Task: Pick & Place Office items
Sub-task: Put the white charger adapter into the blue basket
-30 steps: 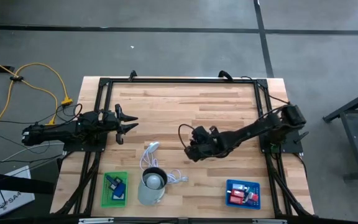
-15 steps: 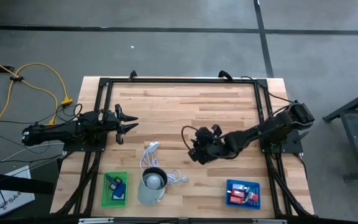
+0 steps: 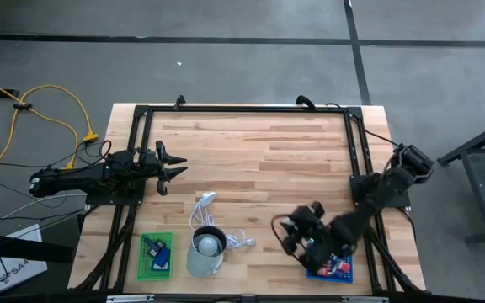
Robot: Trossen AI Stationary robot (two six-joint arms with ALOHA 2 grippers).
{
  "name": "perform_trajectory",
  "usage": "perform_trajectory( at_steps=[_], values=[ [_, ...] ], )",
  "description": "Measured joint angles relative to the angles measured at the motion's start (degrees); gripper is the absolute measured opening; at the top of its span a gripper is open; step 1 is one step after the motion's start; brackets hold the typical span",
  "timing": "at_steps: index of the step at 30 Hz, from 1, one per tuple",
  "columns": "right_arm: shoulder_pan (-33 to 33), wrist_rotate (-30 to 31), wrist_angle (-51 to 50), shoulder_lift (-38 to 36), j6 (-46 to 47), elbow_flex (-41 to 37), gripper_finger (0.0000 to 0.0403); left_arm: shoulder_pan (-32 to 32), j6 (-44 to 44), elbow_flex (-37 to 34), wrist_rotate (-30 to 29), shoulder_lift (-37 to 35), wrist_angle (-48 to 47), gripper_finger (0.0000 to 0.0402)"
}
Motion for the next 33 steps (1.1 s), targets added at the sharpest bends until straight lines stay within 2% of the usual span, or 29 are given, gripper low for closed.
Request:
perform_trajectory(
  at_steps=[5,10,15,20,26,33],
  values=[
    [6.8,-1.5,-6.6,0.0,12.1,0.0,0.0122,0.0,0.0,0.0,0.0,0.0,0.0,0.012],
    [12.9,-8.8,-11.5,0.0,24.3,0.0,0.0124,0.0,0.0,0.0,0.0,0.0,0.0,0.012],
    [17.4,-14.3,-11.1,0.4,32.9,0.0,0.0121,0.0,0.0,0.0,0.0,0.0,0.0,0.012],
    [21.4,-19.7,-7.7,2.2,40.5,0.0,0.0124,0.0,0.0,0.0,0.0,0.0,0.0,0.012],
    [25.2,-21.6,-7.1,4.3,48.9,0.0,0.0123,0.0,0.0,0.0,0.0,0.0,0.0,0.012],
    [26.8,-26.8,-7.9,6.8,53.0,0.0,0.0126,0.0,0.0,0.0,0.0,0.0,0.0,0.012]
  ],
)
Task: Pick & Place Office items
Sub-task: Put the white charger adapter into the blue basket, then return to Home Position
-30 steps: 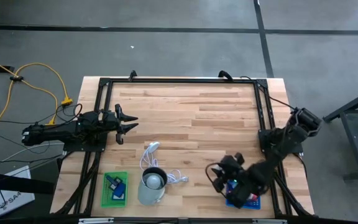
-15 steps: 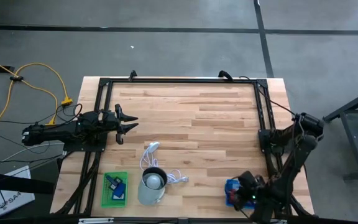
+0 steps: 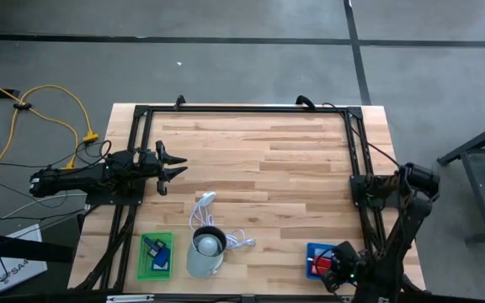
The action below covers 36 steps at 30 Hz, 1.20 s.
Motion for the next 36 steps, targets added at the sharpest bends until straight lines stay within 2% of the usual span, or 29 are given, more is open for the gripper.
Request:
perform_trajectory(
  at_steps=[11,24,36],
  values=[
    [-0.1,-1.8,-4.3,1.3,1.6,0.0,0.0151,0.0,0.0,0.0,0.0,0.0,0.0,0.012],
    [-0.2,1.4,-6.3,1.4,2.2,0.2,0.0167,0.0,0.0,0.0,0.0,0.0,0.0,0.012],
    [-2.0,2.0,-17.7,1.4,-1.7,9.1,0.0184,0.0,0.0,0.0,0.0,0.0,0.0,0.012]
  ],
)
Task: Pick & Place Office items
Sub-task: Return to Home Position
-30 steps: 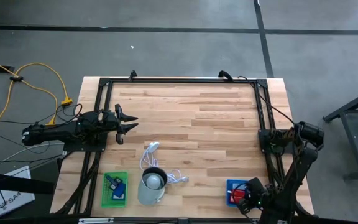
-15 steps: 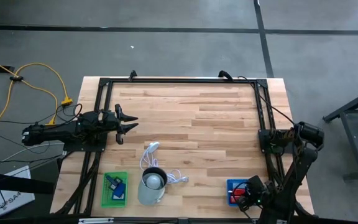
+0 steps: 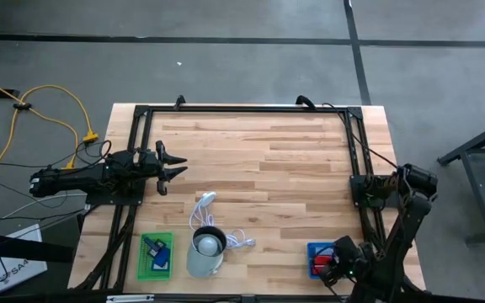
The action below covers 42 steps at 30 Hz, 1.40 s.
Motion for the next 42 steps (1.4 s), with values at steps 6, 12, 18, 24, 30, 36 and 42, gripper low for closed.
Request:
perform_trajectory(
  at_steps=[6,12,18,24,30,36,42],
  values=[
    [-4.7,5.0,-4.0,0.0,-6.7,2.8,0.0184,0.0,0.0,0.0,0.0,0.0,0.0,0.012],
    [-9.9,10.3,-4.1,0.0,-14.9,2.8,0.0184,0.0,0.0,0.0,0.0,0.0,0.0,0.012],
    [-13.0,17.2,-2.9,0.0,-23.4,2.8,0.0184,0.0,0.0,0.0,0.0,0.0,0.0,0.012],
    [-14.8,19.4,3.4,0.0,-32.8,2.8,0.0184,0.0,0.0,0.0,0.0,0.0,0.0,0.012],
    [-15.9,28.5,11.1,0.0,-40.4,2.8,0.0183,0.0,0.0,0.0,0.0,0.0,0.0,0.012],
    [-24.2,27.1,16.6,-1.8,-62.1,2.8,0.0178,0.0,0.0,0.0,0.0,0.0,0.0,0.012],
    [-32.6,27.6,25.0,-6.5,-85.0,2.8,0.0178,0.0,0.0,0.0,0.0,0.0,0.0,0.012]
  ],
)
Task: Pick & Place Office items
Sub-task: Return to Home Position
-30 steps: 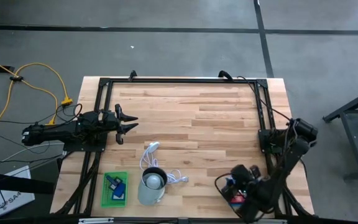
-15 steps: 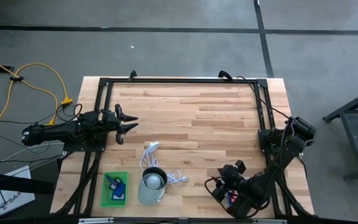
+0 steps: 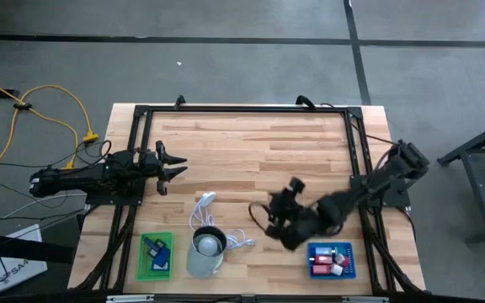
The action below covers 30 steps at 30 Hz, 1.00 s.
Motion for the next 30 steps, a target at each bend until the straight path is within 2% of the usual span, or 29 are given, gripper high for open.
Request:
perform_trajectory(
  at_steps=[3,5,12,20,30],
  values=[
    [-4.1,-0.4,6.1,-2.3,-10.7,0.0,0.0176,0.0,0.0,0.0,0.0,0.0,0.0,0.012],
    [-6.8,-3.0,9.9,-3.6,-17.3,0.0,0.0176,0.0,0.0,0.0,0.0,0.0,0.0,0.012],
    [-17.7,-22.1,24.1,-5.6,-34.2,-0.4,0.0175,0.0,0.0,0.0,0.0,0.0,0.0,0.012],
    [-29.0,-40.1,27.9,-5.6,-43.5,-0.6,0.0175,0.0,0.0,0.0,0.0,0.0,0.0,0.012],
    [-39.6,-53.9,29.9,-5.6,-50.7,-2.4,0.0175,0.0,0.0,0.0,0.0,0.0,0.0,0.012]
  ],
)
